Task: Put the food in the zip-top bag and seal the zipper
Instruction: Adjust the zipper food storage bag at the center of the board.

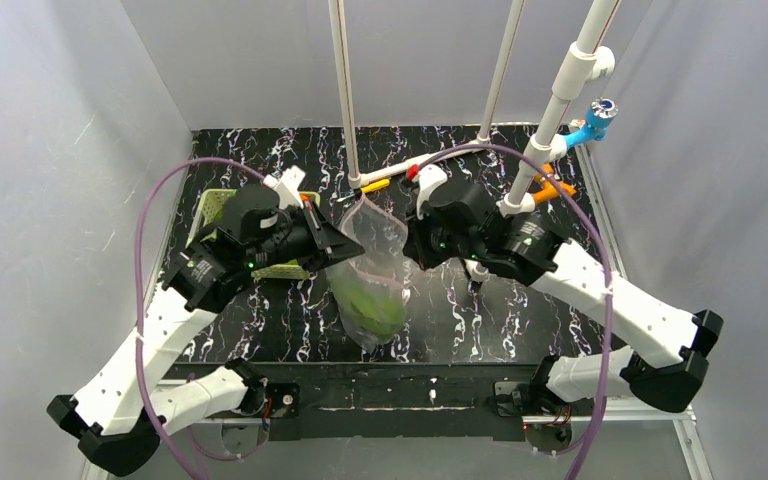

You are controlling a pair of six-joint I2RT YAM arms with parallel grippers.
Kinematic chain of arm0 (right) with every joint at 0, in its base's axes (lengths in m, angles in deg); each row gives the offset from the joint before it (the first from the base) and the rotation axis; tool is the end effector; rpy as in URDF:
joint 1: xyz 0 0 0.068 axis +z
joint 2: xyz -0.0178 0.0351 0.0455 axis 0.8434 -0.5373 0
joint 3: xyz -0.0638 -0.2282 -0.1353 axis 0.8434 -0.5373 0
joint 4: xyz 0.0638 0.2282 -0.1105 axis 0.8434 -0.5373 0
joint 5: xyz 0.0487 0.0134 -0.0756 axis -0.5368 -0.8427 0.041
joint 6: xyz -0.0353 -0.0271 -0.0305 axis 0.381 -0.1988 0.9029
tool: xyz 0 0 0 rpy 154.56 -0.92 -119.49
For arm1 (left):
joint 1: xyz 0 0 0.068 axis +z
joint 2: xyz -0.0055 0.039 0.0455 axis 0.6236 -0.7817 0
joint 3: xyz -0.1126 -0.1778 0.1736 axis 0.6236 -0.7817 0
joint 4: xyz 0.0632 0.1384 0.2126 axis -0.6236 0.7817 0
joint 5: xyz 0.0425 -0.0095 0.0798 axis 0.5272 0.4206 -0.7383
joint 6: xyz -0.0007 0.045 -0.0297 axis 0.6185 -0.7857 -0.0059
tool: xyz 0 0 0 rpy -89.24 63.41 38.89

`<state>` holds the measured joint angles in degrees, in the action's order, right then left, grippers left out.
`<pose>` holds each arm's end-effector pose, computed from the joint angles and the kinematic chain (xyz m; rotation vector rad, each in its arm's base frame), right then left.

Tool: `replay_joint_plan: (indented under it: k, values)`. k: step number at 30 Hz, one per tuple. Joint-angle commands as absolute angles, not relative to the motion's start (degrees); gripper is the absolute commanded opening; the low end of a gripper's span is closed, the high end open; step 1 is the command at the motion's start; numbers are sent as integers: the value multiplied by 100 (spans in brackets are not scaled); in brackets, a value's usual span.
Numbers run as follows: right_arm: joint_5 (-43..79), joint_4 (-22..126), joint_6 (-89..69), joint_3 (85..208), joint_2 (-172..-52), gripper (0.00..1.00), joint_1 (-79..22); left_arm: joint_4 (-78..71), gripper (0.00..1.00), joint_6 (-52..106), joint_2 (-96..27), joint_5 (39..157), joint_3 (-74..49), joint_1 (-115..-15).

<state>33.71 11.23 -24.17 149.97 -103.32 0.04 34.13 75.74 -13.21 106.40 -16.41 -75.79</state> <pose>0.1475 0.2222 0.3925 -0.6211 2.1451 0.6161 0.1449 -0.1230 0.4064 -0.2135 2.1930 -1.3378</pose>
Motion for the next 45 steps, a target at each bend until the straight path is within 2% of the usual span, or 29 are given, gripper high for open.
replay_joint_plan:
  k: [1, 5, 10, 12, 17, 26, 29, 33, 36, 37, 41, 45]
  values:
    - [3354, 840, -1995, 16146, -10044, 1, 7, 3450, 0, 7355, -1398, 10713, -833, -7584]
    - [3072, 1042, -2097, 16070, -9883, 1, 12, 3218, 0, 7508, -1182, 10577, -1171, -7577]
    - [3317, 1531, -2211, 15288, -9989, 1, 8, 2758, 0, 7897, -1095, 10516, -2774, -7574]
    - [3492, 1516, -2128, 15281, -10224, 1, 11, 2459, 0, 7988, -1230, 10681, -3024, -7574]
    - [3962, 1065, -1912, 15891, -10563, 1, 7, 2441, 0, 7780, -1594, 10798, -2488, -7575]
    - [3841, 1195, -1957, 15632, -10224, 1, 13, 2580, 0, 7628, -1501, 10936, -2157, -7576]
    - [3819, 1365, -1985, 15436, -10029, 1, 11, 2805, 22, 7479, -1402, 10863, -2186, -7568]
    - [3905, 1404, -1985, 15312, -9865, 1, 8, 3949, 47, 6877, -1079, 10298, -1844, -7576]
    - [3951, 1420, -1970, 15210, -9760, 1, 7, 4726, 81, 6414, -680, 9682, -1357, -7576]
    - [3968, 1441, -1962, 15181, -9741, 1, 7, 5028, 88, 6250, -613, 9489, -1080, -7573]
    - [3909, 1520, -1982, 15094, -9691, 1, 11, 6303, 94, 5752, -623, 8593, 17, -7576]
    - [3800, 1681, -2041, 14966, -9625, 1, 6, 7034, 98, 5597, -706, 7539, 260, -7571]
